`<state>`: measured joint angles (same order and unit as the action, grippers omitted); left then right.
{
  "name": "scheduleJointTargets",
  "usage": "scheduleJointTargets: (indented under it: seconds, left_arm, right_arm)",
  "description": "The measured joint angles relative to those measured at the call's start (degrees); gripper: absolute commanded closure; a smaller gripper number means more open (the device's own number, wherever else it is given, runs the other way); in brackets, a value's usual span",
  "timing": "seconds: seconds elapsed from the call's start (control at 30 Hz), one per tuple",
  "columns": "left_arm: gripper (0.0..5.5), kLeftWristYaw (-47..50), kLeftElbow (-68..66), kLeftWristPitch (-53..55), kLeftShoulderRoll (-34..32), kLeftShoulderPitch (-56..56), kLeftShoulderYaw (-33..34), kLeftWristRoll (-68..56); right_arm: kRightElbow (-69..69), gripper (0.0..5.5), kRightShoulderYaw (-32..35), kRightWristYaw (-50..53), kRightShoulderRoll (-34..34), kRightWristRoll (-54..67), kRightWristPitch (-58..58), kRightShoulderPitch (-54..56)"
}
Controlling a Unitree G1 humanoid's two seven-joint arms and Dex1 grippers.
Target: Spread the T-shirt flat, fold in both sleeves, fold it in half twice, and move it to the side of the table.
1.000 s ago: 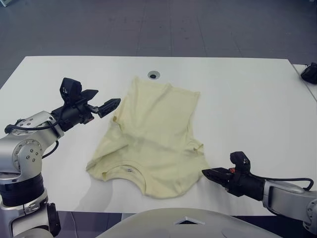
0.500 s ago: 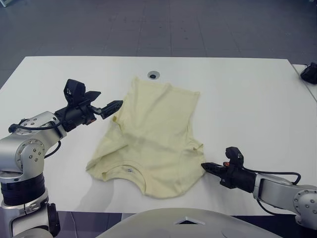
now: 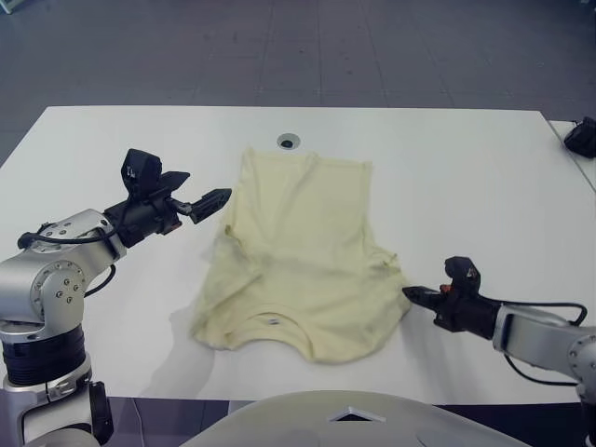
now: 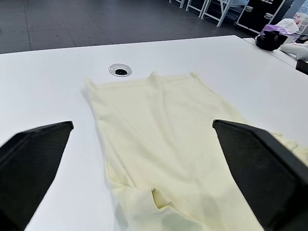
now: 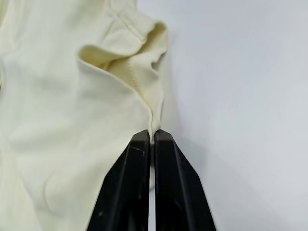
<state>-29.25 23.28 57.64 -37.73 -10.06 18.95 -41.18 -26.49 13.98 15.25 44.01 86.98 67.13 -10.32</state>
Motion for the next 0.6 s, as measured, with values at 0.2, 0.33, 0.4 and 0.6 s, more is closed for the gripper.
scheduleJointTargets:
  seconds: [0.2, 0.33, 0.4, 0.6]
  left_arm:
    - [0.10, 0.3, -0.1, -0.1, 0.1, -0.1, -0.4, 0.1]
    - [0.10, 1.1, 0.6, -0.1, 0.7, 0.7, -0.3, 0.0]
    - [0.10, 1.4, 1.3, -0.1, 0.8, 1.6, -0.3, -0.1]
    - [0.10, 3.2, 3.5, -0.2, 2.5, 3.5, 0.2, -0.8]
  right_arm:
    - [4.0, 5.46, 1.0, 4.6, 4.1, 3.9, -0.1, 6.5]
    - [2.4, 5.46, 0.5, 7.3, 7.1, 10.5, -0.9, 7.4]
    - [0.3, 5.46, -1.0, 8.6, 9.1, 14.6, -2.1, 7.3]
    - [-2.2, 5.46, -9.3, 10.7, 11.4, 20.9, -5.8, 10.8]
